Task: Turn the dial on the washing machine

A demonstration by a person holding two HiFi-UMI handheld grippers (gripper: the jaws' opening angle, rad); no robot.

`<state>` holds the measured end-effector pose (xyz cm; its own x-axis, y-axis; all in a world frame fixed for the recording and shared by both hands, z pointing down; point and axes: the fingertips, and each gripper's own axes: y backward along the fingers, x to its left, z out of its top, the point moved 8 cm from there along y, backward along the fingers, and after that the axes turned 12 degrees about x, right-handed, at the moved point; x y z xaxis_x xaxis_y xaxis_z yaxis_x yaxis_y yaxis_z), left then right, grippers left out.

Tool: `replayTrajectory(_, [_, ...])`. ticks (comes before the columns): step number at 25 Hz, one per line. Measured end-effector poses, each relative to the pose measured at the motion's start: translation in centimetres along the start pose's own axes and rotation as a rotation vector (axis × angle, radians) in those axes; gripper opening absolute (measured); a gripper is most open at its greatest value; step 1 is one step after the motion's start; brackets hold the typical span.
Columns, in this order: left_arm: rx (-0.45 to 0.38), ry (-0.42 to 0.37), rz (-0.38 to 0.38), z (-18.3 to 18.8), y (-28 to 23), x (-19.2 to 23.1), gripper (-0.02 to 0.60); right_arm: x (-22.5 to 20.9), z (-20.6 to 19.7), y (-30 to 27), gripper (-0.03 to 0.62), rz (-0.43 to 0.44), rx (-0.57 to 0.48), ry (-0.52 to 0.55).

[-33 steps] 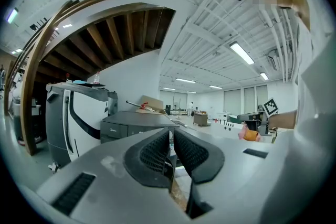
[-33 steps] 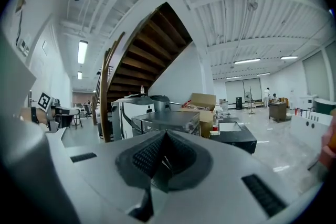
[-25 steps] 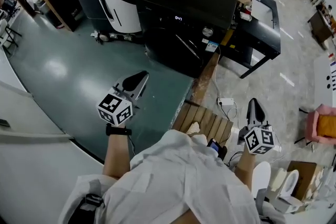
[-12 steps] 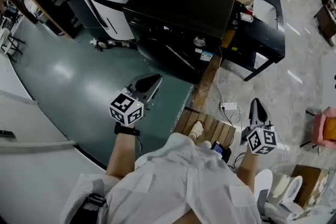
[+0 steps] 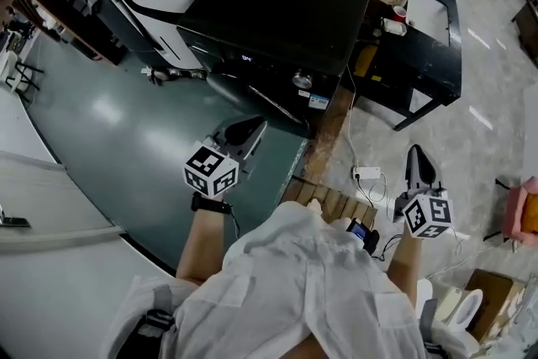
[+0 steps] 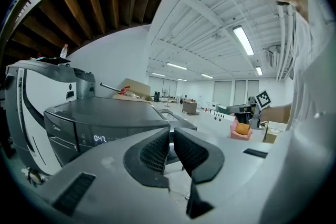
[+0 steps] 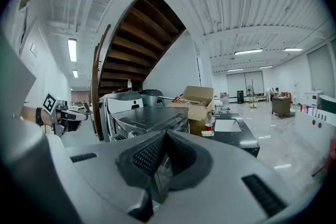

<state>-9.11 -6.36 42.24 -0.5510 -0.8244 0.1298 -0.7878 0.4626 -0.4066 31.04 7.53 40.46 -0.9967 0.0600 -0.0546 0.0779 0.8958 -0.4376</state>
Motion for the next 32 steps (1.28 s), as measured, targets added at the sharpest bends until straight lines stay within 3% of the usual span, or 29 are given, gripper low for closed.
replayTrajectory(11, [0.021, 0.011, 0.018, 0.3, -3.2, -0.7, 0.032, -2.5, 0.1, -2.8, 0.002, 0.05, 0.008, -0.005])
replayTrajectory(24, [0.011, 0.01, 0.017, 1.5, -6.8, 3.0, 0.032, -2.2, 3.8, -4.7, 0.002, 0.029, -0.004, 0.022])
replayTrajectory(32, [0.067, -0.047, 0.025, 0.5, -10.6, 5.7, 0.034, -1.0, 3.9, -7.1, 0.002, 0.029, -0.018, 0.025])
